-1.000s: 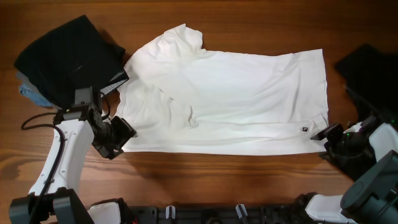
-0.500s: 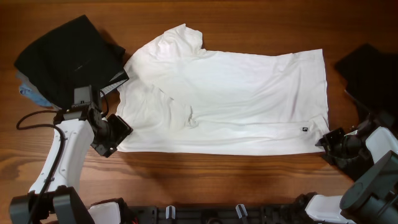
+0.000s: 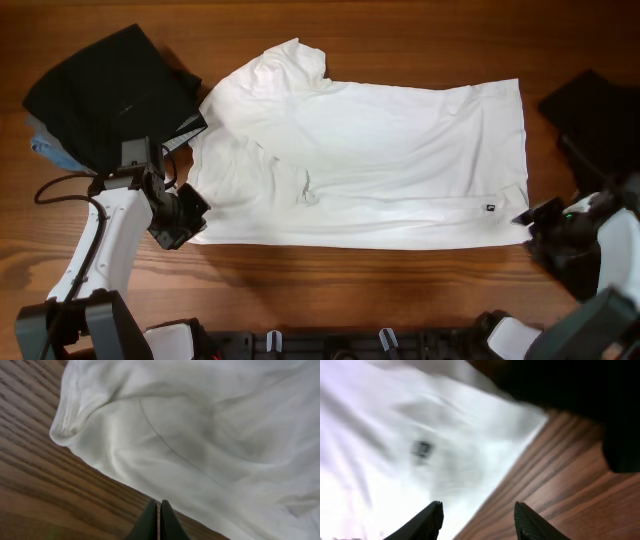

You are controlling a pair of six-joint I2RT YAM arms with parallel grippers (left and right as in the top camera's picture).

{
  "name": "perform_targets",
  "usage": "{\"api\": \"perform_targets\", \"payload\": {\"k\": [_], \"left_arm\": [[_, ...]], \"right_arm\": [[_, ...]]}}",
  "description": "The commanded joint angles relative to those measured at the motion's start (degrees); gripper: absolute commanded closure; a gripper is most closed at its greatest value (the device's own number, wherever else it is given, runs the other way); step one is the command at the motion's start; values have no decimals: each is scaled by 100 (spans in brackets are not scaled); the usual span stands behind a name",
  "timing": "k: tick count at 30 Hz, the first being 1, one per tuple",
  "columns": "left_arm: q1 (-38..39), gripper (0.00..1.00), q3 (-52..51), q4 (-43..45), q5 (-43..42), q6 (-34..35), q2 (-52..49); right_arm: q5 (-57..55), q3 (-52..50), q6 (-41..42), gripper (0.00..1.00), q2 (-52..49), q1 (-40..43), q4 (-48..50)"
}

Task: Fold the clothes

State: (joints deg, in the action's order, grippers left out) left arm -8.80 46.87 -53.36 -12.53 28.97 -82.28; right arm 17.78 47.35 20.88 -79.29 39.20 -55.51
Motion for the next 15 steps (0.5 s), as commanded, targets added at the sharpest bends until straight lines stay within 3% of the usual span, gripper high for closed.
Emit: {"api": "perform_targets", "payload": {"k": [1,2,4,5,6,7,13,15], "left_arm": [[-33,96,138,0,-195,-466,358],[-33,94,142,35,-184,-481,426],[-31,91,142,164,-208,-584,516],[-28,92,140,299,-249,-737,542],[-7,94,136,415,-238,-859,542],[13,96,122,518,-238,-964,535],[535,96,-173,1298,-42,-988,227],[658,96,-332,1438,273,-688,72]], "right_arm": [[-256,192,116,46,520,4,-46],[-304,192,133,46,538,4,-22],[-313,151,74,57,522,2,107],[-319,94,81,77,509,2,216],[-321,17,114,88,479,2,341],[-326,-81,205,93,442,2,505],[-278,-656,361,96,-42,-195,1451],[-275,-758,382,96,-227,-219,1718]]}}
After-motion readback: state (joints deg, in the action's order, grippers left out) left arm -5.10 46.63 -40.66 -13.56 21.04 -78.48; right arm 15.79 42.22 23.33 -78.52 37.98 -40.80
